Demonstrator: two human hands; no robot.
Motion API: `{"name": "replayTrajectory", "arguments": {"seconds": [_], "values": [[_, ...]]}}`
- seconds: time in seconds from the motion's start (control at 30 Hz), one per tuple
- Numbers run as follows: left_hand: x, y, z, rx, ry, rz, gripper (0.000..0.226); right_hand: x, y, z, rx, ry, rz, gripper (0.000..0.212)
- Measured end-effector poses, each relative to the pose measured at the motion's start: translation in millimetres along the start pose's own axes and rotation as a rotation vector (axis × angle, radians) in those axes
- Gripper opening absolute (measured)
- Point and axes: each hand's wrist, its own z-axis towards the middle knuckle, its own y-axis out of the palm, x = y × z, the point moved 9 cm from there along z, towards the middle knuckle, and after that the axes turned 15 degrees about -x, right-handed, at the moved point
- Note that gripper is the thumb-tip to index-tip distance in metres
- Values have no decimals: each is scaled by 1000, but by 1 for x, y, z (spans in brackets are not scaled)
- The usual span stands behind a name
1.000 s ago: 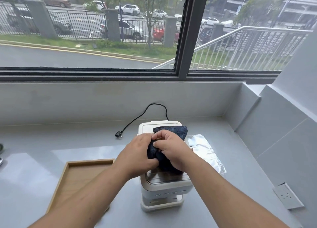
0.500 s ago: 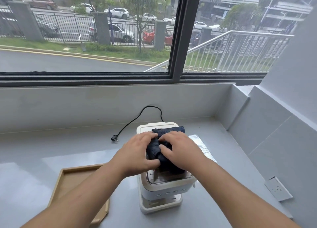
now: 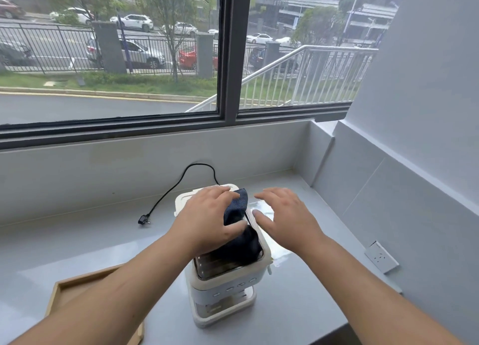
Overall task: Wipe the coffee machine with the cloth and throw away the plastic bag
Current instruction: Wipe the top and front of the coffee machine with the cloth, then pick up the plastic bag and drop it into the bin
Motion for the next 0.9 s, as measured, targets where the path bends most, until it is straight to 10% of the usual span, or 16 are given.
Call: {"name": "replayTrajectory", "arguments": {"seconds": [0.9], "values": [[86,150,189,-461,-212,399,85,238,81,51,-317,183,0,63]]}}
